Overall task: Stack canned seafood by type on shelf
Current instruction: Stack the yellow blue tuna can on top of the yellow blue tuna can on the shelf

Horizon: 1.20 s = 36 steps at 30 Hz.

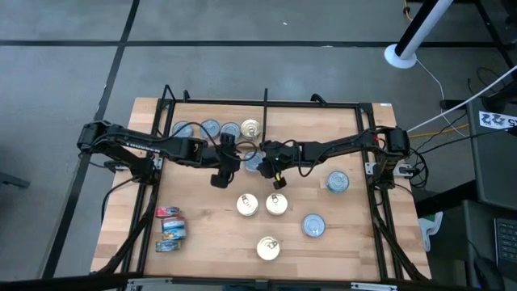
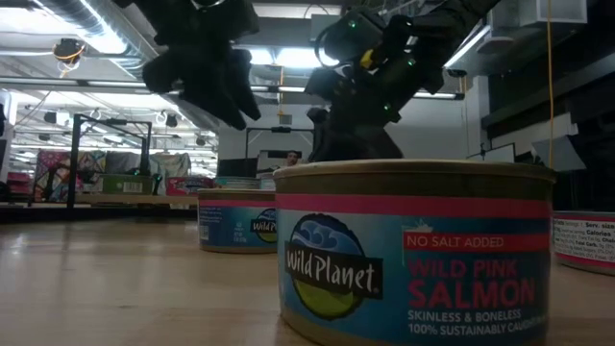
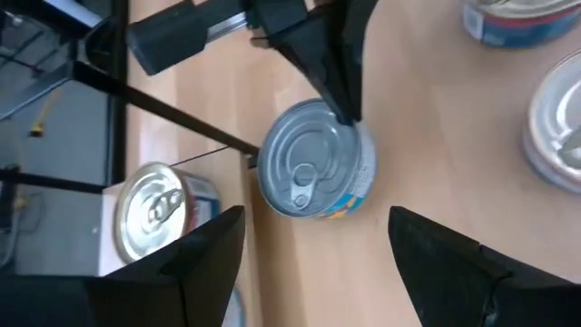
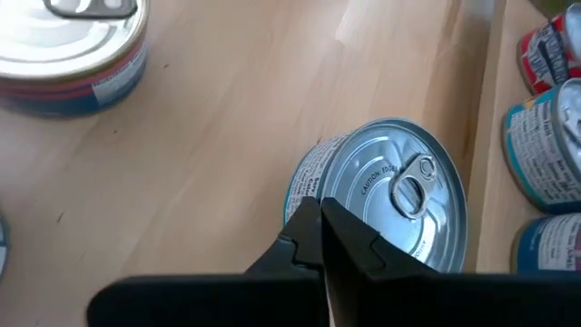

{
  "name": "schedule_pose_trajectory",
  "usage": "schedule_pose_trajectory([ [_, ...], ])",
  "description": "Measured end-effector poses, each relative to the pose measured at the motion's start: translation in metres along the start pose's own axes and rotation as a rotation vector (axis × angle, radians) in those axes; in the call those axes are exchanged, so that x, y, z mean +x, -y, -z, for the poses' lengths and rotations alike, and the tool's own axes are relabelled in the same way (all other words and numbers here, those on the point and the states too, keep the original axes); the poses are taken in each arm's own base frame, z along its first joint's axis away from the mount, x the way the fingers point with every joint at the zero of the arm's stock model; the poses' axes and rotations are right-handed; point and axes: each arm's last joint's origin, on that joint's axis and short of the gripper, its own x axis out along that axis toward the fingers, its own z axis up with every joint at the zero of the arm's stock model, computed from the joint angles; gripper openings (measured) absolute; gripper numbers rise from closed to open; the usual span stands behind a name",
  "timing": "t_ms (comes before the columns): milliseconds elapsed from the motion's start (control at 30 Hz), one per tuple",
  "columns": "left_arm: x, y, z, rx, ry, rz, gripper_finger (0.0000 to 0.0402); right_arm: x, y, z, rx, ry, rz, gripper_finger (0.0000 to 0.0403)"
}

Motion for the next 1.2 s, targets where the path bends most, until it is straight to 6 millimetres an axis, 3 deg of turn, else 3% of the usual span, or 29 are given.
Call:
schedule_pose_trajectory([
  [333,-0.001,0.002,0.01,0.055,-0.109,-0.01,0.0269,-0.001,0.003,-0.007,-0.002,0.062,-0.007,0.0],
  [733,-0.002,-0.002,0.011,0.062,-0.158,-0.135,0.0269,-0.009,0.02,-0.032,-0.051,0.13,0.044,0.0],
  [1200,-0.008,0.003,0.034,0.066,-0.377,-0.123,0.0269,-0.015,0.035,-0.042,-0.15,0.142,0.115,0.0],
])
